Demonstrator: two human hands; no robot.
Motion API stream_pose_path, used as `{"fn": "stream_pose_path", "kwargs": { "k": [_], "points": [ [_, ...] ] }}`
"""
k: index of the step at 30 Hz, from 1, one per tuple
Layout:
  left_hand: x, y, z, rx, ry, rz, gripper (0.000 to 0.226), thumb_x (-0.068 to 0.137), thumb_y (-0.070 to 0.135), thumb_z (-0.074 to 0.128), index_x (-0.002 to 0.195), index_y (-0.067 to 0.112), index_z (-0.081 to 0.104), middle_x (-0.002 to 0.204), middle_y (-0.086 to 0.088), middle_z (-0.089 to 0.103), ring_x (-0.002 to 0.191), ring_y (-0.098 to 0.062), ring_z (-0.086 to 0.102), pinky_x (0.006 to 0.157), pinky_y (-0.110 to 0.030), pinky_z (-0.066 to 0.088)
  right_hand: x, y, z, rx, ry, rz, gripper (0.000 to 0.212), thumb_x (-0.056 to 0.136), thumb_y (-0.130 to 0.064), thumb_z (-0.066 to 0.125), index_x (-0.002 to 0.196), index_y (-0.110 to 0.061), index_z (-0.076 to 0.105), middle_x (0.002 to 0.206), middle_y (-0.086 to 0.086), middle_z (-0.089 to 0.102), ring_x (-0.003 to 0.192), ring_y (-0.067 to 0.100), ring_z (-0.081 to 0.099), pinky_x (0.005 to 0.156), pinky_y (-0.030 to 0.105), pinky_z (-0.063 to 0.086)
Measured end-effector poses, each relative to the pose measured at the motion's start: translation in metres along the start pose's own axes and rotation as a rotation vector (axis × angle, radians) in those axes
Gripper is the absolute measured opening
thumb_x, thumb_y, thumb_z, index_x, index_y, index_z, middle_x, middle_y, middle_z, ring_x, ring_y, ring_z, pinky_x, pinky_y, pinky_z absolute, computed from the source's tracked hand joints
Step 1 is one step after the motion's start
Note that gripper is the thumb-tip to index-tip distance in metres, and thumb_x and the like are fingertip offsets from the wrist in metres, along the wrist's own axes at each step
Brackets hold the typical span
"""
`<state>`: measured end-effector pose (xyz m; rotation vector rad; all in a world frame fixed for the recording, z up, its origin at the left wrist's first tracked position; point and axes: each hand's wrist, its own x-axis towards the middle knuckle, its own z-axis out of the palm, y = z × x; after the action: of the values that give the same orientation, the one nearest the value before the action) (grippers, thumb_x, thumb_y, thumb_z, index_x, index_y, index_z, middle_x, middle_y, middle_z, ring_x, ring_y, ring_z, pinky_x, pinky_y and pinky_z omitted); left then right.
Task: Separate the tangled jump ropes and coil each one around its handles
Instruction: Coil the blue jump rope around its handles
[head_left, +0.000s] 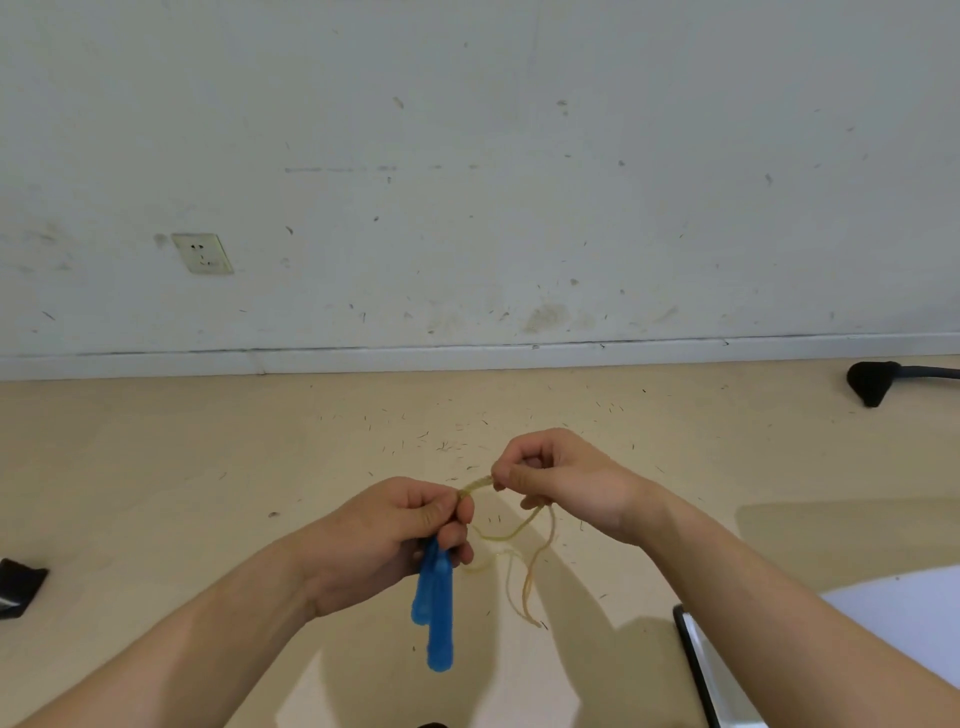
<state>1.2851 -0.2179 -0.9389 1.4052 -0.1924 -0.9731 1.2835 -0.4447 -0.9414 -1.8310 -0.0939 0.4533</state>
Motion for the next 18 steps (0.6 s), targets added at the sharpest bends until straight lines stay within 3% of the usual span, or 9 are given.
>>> {"fn": "stream_pose_path", "kwargs": {
  "k": [2,5,8,10,12,14,18],
  "points": [
    [0.001,0.000,0.003,-0.051,0.027,0.022,0.030,0.106,0.016,0.041,0.087,0.011,0.063,0.071,-0.002,0.051,0.083,-0.023,0.059,0.084,-0.033,0.047,0.001,0.001,0.007,-0.006,0.090,-0.003,0.018,0.093,-0.030,0.069,0.080,-0.019,0.072,0.064,-0.007,0.056,0.066,0.008,0.052,0.069,0.029,0.048],
    [0.006,-0.001,0.005,-0.087,0.232,0.097,0.027,0.106,0.014,0.041,0.092,0.007,0.063,0.073,-0.002,0.056,0.084,-0.021,0.061,0.083,-0.033,0.048,0.002,0.003,0.026,0.054,0.188,0.059,0.024,0.092,-0.039,0.068,0.080,-0.018,0.070,0.061,-0.006,0.055,0.058,0.013,0.045,0.057,0.030,0.039],
    [0.011,-0.009,0.003,-0.055,0.426,0.152,0.031,0.104,0.015,0.045,0.088,0.010,0.072,0.080,-0.004,0.066,0.089,-0.019,0.063,0.083,-0.032,0.048,0.001,0.004,0.049,0.179,0.153,0.160,0.023,0.097,-0.039,0.061,0.090,-0.017,0.064,0.066,-0.002,0.059,0.052,0.013,0.042,0.050,0.027,0.037],
    [0.013,-0.014,0.004,-0.041,0.520,0.146,0.031,0.102,0.018,0.051,0.087,0.015,0.078,0.088,-0.013,0.073,0.091,-0.019,0.069,0.091,-0.035,0.048,-0.001,0.003,0.061,0.242,0.131,0.207,0.022,0.097,-0.037,0.059,0.096,-0.015,0.061,0.067,-0.001,0.060,0.048,0.012,0.043,0.047,0.025,0.038],
    [0.013,-0.017,0.008,0.000,0.569,0.141,0.027,0.101,0.020,0.053,0.094,0.015,0.078,0.093,-0.014,0.076,0.093,-0.010,0.071,0.100,-0.035,0.046,-0.002,0.002,0.067,0.275,0.132,0.246,0.020,0.097,-0.033,0.058,0.101,-0.013,0.061,0.069,0.000,0.062,0.048,0.013,0.045,0.046,0.025,0.041],
    [0.012,-0.020,0.012,0.035,0.600,0.155,0.025,0.101,0.021,0.054,0.098,0.013,0.077,0.096,0.001,0.078,0.101,0.000,0.067,0.103,-0.030,0.041,-0.003,0.002,0.070,0.325,0.132,0.286,0.019,0.097,-0.027,0.058,0.106,-0.010,0.062,0.071,0.002,0.064,0.048,0.013,0.049,0.048,0.026,0.046],
    [0.012,-0.021,0.015,0.013,0.614,0.179,0.021,0.099,0.020,0.057,0.101,0.013,0.076,0.099,0.005,0.078,0.103,0.001,0.066,0.105,-0.029,0.041,-0.005,0.001,0.070,0.354,0.138,0.338,0.019,0.097,-0.022,0.055,0.095,-0.005,0.064,0.065,0.005,0.063,0.050,0.016,0.053,0.053,0.028,0.051]
  ]
}}
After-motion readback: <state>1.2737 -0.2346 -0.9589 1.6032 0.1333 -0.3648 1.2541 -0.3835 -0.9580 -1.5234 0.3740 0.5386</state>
